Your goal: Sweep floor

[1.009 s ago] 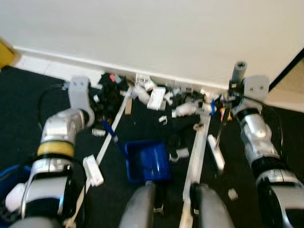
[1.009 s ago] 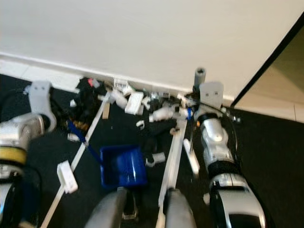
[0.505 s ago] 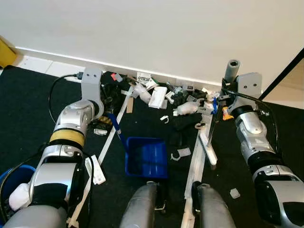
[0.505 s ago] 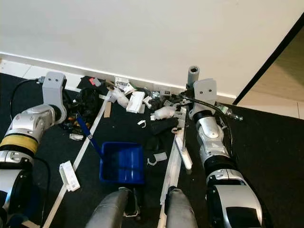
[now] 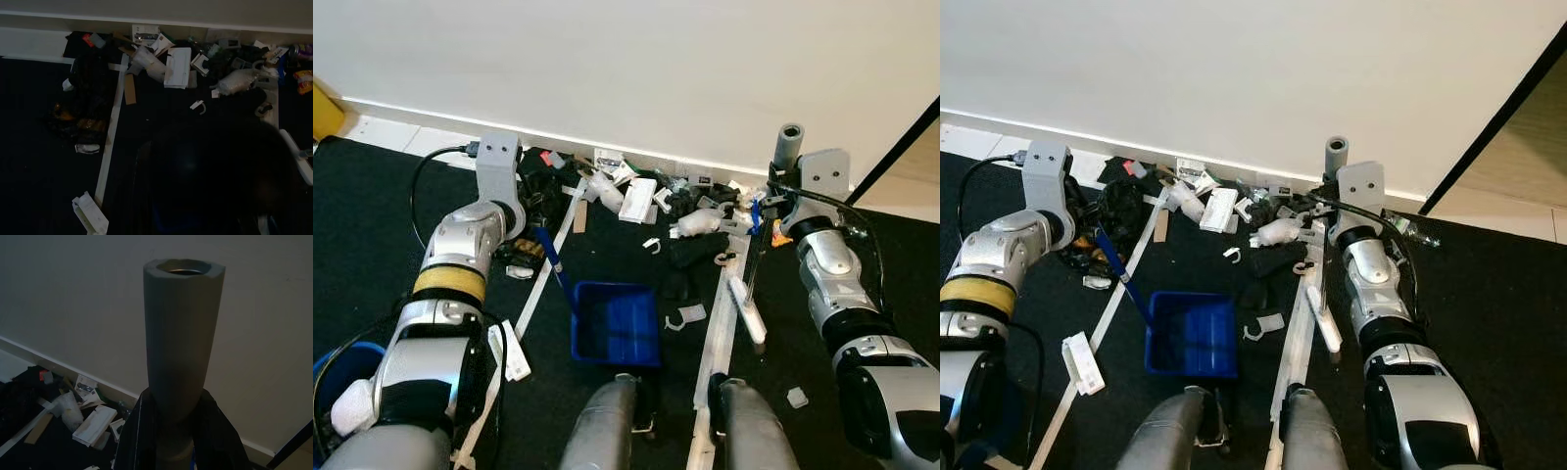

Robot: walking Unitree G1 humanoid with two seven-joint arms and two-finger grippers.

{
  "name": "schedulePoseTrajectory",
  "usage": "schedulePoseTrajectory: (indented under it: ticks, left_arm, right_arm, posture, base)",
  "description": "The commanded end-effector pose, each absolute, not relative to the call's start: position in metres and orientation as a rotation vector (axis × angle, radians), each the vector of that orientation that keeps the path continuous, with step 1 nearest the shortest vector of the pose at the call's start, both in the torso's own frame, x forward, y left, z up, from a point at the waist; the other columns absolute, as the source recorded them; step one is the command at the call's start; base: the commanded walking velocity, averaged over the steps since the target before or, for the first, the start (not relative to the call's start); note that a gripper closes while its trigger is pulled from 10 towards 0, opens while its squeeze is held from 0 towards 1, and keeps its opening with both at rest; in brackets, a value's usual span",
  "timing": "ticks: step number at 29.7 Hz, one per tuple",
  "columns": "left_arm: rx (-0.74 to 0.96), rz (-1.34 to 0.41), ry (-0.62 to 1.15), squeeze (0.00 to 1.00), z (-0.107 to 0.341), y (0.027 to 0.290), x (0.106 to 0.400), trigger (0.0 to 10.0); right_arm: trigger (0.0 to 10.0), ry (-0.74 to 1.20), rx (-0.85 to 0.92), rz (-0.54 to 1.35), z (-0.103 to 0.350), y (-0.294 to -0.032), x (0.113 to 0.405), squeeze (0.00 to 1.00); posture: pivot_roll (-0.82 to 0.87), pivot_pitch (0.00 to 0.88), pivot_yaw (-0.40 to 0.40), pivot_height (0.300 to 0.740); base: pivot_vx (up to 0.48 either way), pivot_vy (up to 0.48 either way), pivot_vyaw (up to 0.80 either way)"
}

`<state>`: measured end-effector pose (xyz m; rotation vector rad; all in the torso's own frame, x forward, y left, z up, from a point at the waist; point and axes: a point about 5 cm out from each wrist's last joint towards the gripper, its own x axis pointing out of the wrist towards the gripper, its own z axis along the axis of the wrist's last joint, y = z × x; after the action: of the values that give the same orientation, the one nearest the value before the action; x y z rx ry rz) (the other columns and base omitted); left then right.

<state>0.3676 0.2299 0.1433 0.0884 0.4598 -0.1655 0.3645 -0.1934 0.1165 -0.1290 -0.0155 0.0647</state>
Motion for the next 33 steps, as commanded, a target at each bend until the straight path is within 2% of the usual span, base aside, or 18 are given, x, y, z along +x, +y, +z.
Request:
schedulePoseTrajectory:
  ticks: [1, 11, 19, 33]
  left_arm:
    - [0.091, -0.162, 0.449, 0.00, 0.144, 0.232, 0.366, 10.0]
    - [0.134, -0.139, 0.402, 0.00, 0.159, 0.240, 0.360, 10.0]
    - [0.173, -0.138, 0.397, 0.00, 0.164, 0.250, 0.345, 10.0]
    - [-0.007, -0.115, 0.444, 0.00, 0.134, 0.234, 0.351, 10.0]
  right_arm:
    - [10.0, -0.035, -0.126, 0.080, 0.119, -0.188, 0.366, 0.00]
    - [10.0, -0.040, -0.136, 0.080, 0.121, -0.192, 0.367, 0.00]
    - [10.0, -0.039, -0.139, 0.080, 0.121, -0.193, 0.366, 0.00]
    - [10.0, -0.040, -0.138, 0.097, 0.122, -0.189, 0.369, 0.00]
  posture:
    - [-0.03, 0.242, 0.099, 0.740]
    - [-0.03, 0.235, 0.095, 0.740]
    - [-0.03, 0.228, 0.093, 0.740]
    - [-0.04, 0.221, 0.078, 0.740]
  base:
    - [0.000, 0.000, 0.00]
    - [0.000, 0.000, 0.00]
    - [0.000, 0.000, 0.00]
    - [0.000, 0.000, 0.00]
